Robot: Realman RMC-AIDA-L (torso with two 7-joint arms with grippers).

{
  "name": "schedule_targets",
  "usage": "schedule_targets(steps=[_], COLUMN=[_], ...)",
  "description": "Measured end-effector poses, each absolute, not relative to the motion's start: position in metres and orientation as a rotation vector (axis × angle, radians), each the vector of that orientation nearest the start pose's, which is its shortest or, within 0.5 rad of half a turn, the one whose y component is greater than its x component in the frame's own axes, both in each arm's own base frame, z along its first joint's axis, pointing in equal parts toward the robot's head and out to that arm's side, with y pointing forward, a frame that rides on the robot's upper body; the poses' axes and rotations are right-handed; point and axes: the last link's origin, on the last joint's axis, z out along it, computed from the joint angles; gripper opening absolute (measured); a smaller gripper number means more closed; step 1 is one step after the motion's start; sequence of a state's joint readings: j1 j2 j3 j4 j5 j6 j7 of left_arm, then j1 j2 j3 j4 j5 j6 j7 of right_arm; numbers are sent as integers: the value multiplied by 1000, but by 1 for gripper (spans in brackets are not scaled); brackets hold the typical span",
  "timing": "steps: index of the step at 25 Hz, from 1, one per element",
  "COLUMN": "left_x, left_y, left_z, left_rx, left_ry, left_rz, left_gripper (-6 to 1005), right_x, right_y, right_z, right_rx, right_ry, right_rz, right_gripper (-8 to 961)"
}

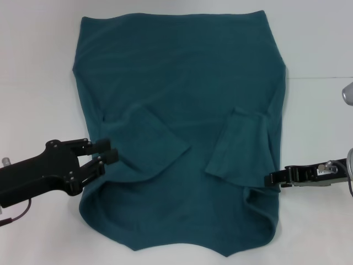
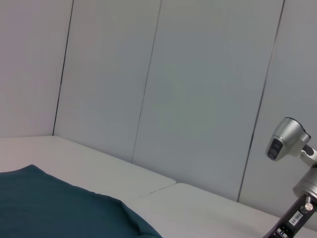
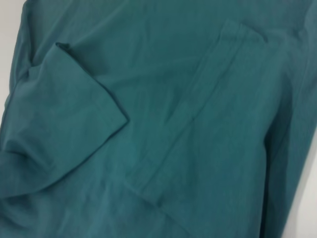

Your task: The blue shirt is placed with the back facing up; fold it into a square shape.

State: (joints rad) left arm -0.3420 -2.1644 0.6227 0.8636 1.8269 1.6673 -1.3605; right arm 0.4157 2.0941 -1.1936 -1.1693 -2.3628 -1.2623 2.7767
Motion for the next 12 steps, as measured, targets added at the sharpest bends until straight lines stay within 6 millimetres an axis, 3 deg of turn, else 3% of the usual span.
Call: schedule_targets(steps=[12], left_x=[-269], left_y=[294], left_z=[28], left_rx=[-2509], left_ry=[-570], left_rz=[-924], left_gripper=[279], right_x=[263], right_y=[350], right_z=[4], right_rx=[-2128], right_ry=[1664], right_rz=[98], right_gripper=[468])
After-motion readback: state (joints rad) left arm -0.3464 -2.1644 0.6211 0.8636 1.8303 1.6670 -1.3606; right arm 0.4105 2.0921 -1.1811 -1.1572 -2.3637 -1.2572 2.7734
